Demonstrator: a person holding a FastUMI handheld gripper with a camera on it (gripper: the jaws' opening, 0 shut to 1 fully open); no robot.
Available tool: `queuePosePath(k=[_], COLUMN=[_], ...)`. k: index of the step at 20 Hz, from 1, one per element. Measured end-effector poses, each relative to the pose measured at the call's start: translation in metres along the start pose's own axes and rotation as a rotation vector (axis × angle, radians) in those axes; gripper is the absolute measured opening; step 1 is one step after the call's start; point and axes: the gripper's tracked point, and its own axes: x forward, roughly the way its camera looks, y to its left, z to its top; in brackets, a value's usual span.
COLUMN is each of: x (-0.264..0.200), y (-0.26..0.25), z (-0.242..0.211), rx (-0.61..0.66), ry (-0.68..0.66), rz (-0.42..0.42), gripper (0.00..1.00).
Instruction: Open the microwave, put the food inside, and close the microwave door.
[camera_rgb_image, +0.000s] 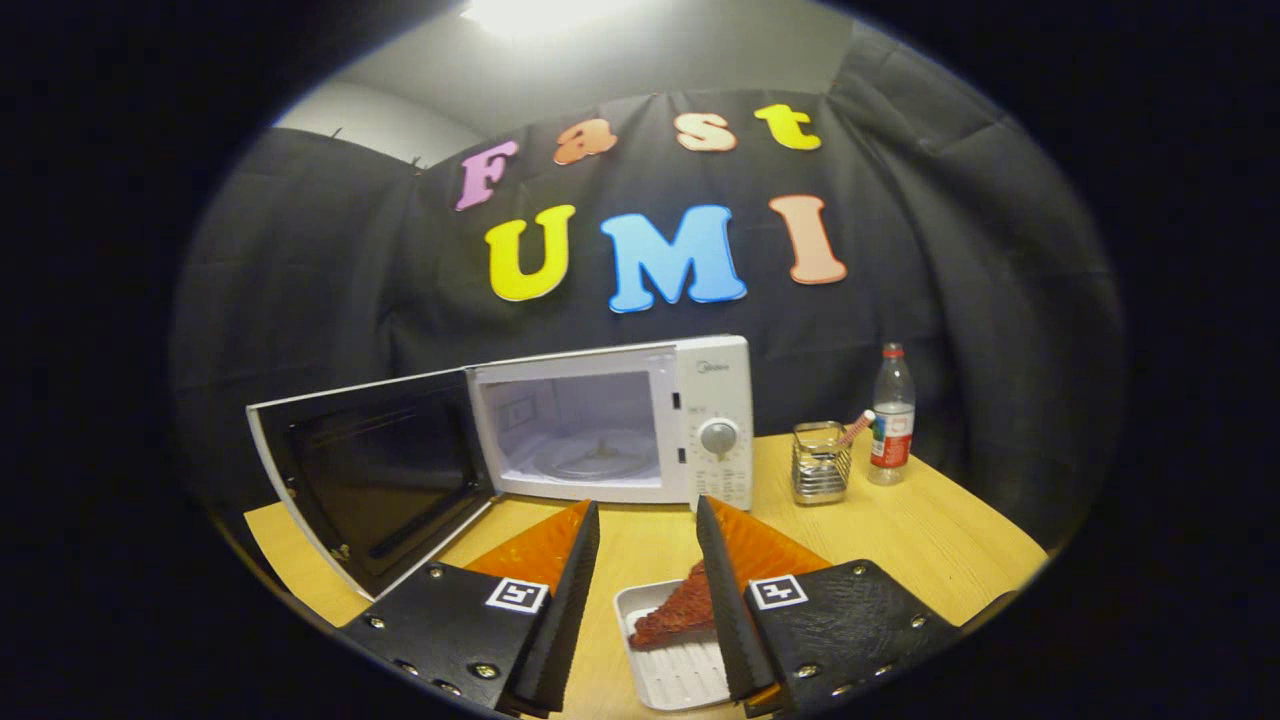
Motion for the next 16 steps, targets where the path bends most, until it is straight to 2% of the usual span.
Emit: queuePosePath(k=[2,5,8,11,14,15,16], x=[0.012,0.024,0.03,0.037,0.039,0.025,0.038], y=[-0.027,-0.045,-0.03,-0.017,-0.02,-0.027,-0.02], z=[-0.022,-0.052,-0.068,-0.079,-0.077,-0.063,-0.069], rx=[0.016,0.118,0.29,0.372,0.424,0.476,0.516], ry=[0.065,0.163,0.217,0.259,0.234,0.217,0.213], rz=[-0.032,-0.006,0.118,0.185,0.198,0.212,0.219], gripper=[0.6,0.64,0.64,0.64,0.37,0.37,0.22])
